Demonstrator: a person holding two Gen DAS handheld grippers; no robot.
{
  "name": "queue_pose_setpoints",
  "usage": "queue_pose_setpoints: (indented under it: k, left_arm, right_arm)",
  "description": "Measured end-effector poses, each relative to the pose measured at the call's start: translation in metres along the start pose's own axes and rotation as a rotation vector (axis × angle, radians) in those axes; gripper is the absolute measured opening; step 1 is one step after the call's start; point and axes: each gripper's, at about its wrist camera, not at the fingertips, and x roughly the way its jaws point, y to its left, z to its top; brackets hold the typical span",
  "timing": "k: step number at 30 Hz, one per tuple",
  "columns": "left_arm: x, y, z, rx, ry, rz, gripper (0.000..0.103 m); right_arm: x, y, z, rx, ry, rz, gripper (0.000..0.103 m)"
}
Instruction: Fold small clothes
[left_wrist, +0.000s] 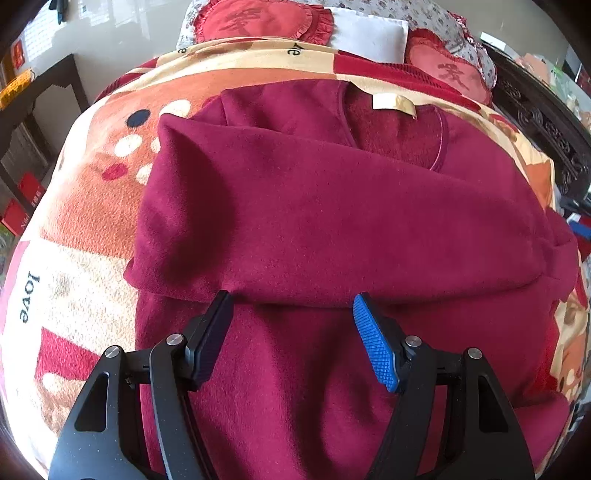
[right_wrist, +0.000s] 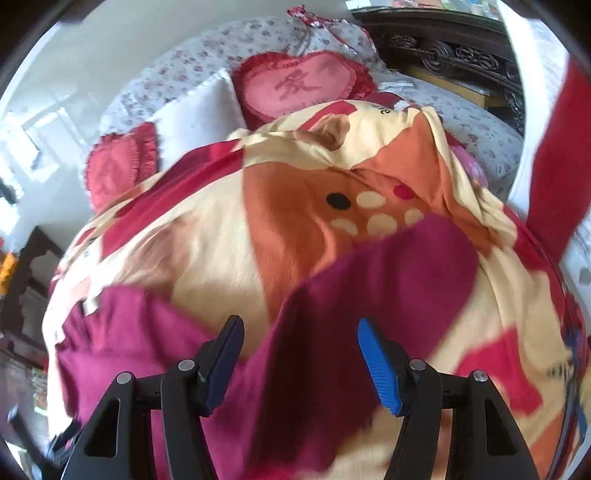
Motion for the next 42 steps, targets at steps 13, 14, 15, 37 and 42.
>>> queue_pose_setpoints:
  k: [13, 14, 15, 37, 42]
  left_arm:
    - [-0.011, 0.019, 0.002, -0.070, -0.048, -0.009, 0.068]
    - [-0.015, 0.023, 0.003, -0.086, -0.058, -0.012, 0.068]
    - [-0.017, 0.026, 0.004, -0.098, -0.066, -0.015, 0.068]
    - [-0.062, 0.100, 0.016, -0.290, -0.178, -0.067, 0.068]
    - [-0.052, 0.091, 0.019, -0.224, -0.158, -0.090, 0.068]
  right_arm:
    - [-0.003, -0.052, -0.002, 0.072, -0.053, 0.063, 0.011]
    - [-0.016, -0.055, -0.004, 0.078, -0.080, 0.085, 0.011]
    - [-0.031, -0.058, -0.006, 0.084, -0.111, 0.121, 0.011]
    - [-0.018, 0.276, -0.123, -0.571, 0.111, 0.653, 0.024]
    - [0.001, 0.268, -0.148, -0.601, 0.184, 0.609, 0.043]
